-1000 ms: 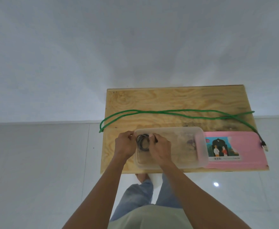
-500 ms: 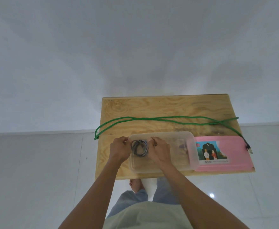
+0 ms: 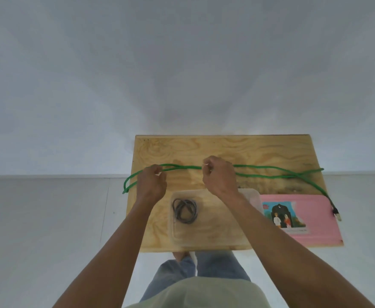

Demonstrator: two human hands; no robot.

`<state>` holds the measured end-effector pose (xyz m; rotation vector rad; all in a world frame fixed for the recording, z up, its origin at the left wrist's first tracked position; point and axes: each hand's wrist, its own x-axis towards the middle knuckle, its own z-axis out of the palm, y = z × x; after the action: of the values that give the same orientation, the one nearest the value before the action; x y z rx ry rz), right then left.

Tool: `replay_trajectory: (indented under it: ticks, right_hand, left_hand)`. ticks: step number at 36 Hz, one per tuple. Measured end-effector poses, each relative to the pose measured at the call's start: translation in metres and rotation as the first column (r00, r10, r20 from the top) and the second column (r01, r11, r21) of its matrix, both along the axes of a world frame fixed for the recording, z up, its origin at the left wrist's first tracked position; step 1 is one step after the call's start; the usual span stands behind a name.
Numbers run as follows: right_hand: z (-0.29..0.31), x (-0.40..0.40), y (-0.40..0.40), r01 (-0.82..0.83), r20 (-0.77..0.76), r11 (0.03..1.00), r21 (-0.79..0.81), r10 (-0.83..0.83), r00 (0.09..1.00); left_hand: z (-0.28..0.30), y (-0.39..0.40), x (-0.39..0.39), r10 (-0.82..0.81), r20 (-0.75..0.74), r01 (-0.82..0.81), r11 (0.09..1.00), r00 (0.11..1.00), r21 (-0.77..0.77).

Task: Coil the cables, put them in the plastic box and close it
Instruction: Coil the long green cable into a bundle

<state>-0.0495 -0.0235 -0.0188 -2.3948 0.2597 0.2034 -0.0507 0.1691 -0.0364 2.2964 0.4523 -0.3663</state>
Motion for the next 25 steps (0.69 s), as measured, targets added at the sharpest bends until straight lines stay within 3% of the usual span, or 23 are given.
replay_trajectory:
  ticks: [8,12,18,25]
  right_hand:
    - [-0.047,0.052,-0.02,-0.228,-0.344,0.972,-0.063,0.194,0.919]
    - [-0.066,0.058,-0.019,-0.295,-0.438,0.955,-0.04,0.249,0.864]
    - [-0.068,0.058,-0.016,-0.337,-0.368,0.94,-0.049,0.296,0.881]
    - [-0.038,0.055,-0.008,-0.339,-0.177,0.917,-0.209,0.306,0.936]
  left_hand:
    - [-0.021,-0.002,0.036,-0.219,-0.22,0.265,0.941,0.95,0.21]
    - [-0.029,-0.002,0.04,-0.247,-0.287,0.323,0.912,0.925,0.254]
    - [-0.025,0.0,0.045,-0.219,-0.209,0.259,0.948,0.953,0.186]
    - [0.009,0.006,0.052,-0.175,-0.112,0.188,0.975,0.978,0.117]
